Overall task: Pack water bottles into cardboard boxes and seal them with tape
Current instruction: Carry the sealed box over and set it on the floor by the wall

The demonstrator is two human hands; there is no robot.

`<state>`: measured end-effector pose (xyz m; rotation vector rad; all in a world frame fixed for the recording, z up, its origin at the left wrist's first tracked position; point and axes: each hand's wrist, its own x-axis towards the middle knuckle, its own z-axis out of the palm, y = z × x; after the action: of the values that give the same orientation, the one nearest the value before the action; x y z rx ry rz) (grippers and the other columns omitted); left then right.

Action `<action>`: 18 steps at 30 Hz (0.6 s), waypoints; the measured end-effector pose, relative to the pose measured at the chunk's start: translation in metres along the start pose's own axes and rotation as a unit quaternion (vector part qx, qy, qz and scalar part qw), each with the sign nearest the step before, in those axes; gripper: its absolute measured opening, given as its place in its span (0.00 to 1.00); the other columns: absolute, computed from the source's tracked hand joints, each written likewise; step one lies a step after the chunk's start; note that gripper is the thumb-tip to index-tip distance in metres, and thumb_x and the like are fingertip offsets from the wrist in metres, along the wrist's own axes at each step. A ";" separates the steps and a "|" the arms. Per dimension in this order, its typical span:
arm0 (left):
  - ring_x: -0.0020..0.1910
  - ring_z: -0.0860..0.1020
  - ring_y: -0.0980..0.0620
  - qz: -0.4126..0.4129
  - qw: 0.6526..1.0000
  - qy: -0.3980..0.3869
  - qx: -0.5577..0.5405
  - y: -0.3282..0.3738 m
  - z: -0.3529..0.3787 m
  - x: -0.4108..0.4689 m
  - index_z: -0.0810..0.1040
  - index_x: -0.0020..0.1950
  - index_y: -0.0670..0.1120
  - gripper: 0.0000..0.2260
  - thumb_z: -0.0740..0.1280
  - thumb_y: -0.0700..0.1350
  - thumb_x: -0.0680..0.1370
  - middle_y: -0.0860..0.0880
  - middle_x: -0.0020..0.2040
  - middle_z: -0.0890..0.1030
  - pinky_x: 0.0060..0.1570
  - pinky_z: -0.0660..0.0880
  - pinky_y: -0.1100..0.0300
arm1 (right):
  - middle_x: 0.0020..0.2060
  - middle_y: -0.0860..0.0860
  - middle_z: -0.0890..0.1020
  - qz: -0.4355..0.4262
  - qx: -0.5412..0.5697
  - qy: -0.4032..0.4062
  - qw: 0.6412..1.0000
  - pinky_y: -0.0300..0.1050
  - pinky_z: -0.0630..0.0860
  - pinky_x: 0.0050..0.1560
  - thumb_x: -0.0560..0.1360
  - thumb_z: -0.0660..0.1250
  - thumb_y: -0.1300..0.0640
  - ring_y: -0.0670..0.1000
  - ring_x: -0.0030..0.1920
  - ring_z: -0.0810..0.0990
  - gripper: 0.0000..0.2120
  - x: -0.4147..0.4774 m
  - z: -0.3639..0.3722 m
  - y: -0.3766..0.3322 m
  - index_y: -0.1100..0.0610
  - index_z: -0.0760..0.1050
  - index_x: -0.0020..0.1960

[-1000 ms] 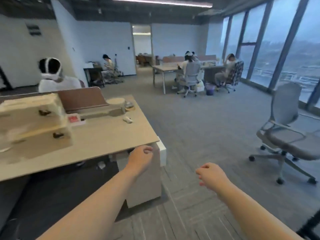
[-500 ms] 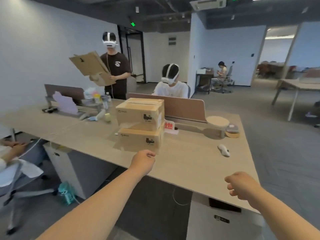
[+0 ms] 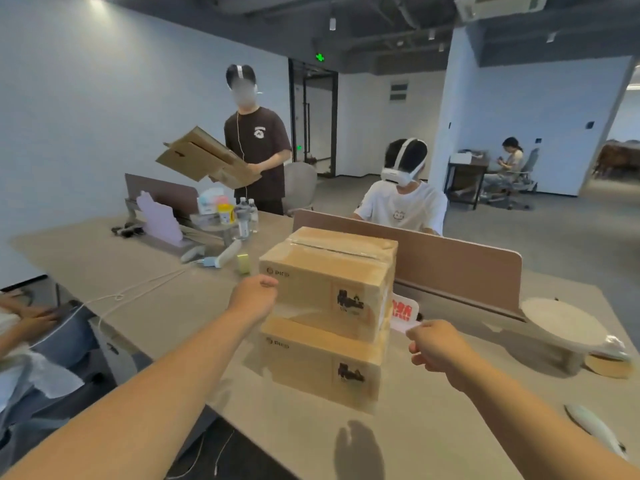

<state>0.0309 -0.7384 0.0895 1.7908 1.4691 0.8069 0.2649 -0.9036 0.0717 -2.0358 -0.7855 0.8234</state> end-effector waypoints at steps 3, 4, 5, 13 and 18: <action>0.59 0.75 0.45 -0.003 0.998 -0.009 0.058 0.004 0.009 0.096 0.77 0.62 0.49 0.15 0.57 0.41 0.79 0.46 0.62 0.77 0.52 0.70 0.57 | 0.34 0.54 0.74 0.002 0.011 0.047 0.999 0.44 0.66 0.34 0.79 0.57 0.53 0.56 0.38 0.72 0.12 0.083 0.026 -0.046 0.60 0.74 0.46; 0.60 0.74 0.45 -0.010 0.997 -0.010 0.078 0.007 0.012 0.118 0.75 0.64 0.48 0.16 0.58 0.39 0.78 0.45 0.63 0.76 0.51 0.70 0.58 | 0.37 0.55 0.76 0.008 0.002 0.064 0.998 0.45 0.67 0.36 0.79 0.55 0.50 0.56 0.38 0.74 0.15 0.102 0.031 -0.058 0.60 0.74 0.49; 0.60 0.74 0.44 -0.017 0.995 -0.014 0.097 0.009 0.015 0.144 0.73 0.66 0.47 0.18 0.59 0.38 0.77 0.45 0.64 0.75 0.51 0.70 0.58 | 0.41 0.57 0.78 0.016 -0.004 0.081 0.997 0.46 0.68 0.37 0.80 0.53 0.48 0.57 0.39 0.74 0.19 0.126 0.035 -0.068 0.62 0.73 0.55; 0.57 0.75 0.41 -0.037 0.979 -0.088 0.178 0.017 0.056 0.277 0.68 0.69 0.40 0.25 0.59 0.56 0.79 0.41 0.65 0.75 0.50 0.69 0.56 | 0.61 0.65 0.75 0.088 -0.095 0.120 0.984 0.51 0.70 0.57 0.81 0.49 0.45 0.64 0.60 0.74 0.27 0.227 0.048 -0.106 0.66 0.70 0.64; 0.55 0.75 0.43 -0.058 0.968 -0.111 0.217 0.015 0.083 0.301 0.71 0.68 0.41 0.28 0.52 0.60 0.80 0.42 0.62 0.76 0.50 0.70 0.55 | 0.57 0.65 0.77 0.097 -0.146 0.128 0.976 0.48 0.70 0.52 0.81 0.48 0.49 0.61 0.54 0.75 0.24 0.235 0.053 -0.103 0.64 0.73 0.59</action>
<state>0.1582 -0.4542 0.0667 2.0072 1.6686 0.2202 0.3398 -0.6526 0.0665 -2.4518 -0.5958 0.5560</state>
